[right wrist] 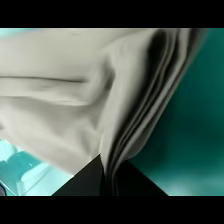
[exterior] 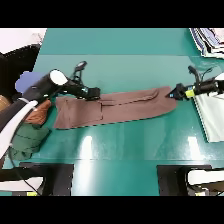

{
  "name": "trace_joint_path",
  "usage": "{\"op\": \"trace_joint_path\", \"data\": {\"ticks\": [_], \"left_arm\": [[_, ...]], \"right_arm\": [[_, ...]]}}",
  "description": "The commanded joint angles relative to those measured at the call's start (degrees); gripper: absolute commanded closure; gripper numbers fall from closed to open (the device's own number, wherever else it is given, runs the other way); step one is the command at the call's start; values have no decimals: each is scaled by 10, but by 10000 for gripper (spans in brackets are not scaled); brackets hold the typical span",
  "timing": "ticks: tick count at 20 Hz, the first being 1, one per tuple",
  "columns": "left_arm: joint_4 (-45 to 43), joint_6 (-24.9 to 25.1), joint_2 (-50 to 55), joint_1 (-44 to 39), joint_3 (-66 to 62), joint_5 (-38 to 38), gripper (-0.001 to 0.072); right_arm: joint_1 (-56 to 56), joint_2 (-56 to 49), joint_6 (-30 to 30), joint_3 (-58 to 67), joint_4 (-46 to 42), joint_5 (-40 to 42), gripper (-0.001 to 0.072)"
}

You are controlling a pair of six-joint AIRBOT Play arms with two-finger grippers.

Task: Fold the shirts.

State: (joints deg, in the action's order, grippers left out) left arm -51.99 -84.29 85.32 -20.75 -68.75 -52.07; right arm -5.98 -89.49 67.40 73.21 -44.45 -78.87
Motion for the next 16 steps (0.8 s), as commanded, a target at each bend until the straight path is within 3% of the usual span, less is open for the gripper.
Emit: {"op": "trace_joint_path", "data": {"ticks": [1,7,16], "left_arm": [[2,-12,88,-54,-64,-1,687],[9,-13,165,-100,-132,0,687],[5,-24,168,-90,-135,17,688]], "right_arm": [[43,70,43,75,14,-23,698],[160,108,97,200,15,-32,697],[298,106,107,234,41,25,697]]}}
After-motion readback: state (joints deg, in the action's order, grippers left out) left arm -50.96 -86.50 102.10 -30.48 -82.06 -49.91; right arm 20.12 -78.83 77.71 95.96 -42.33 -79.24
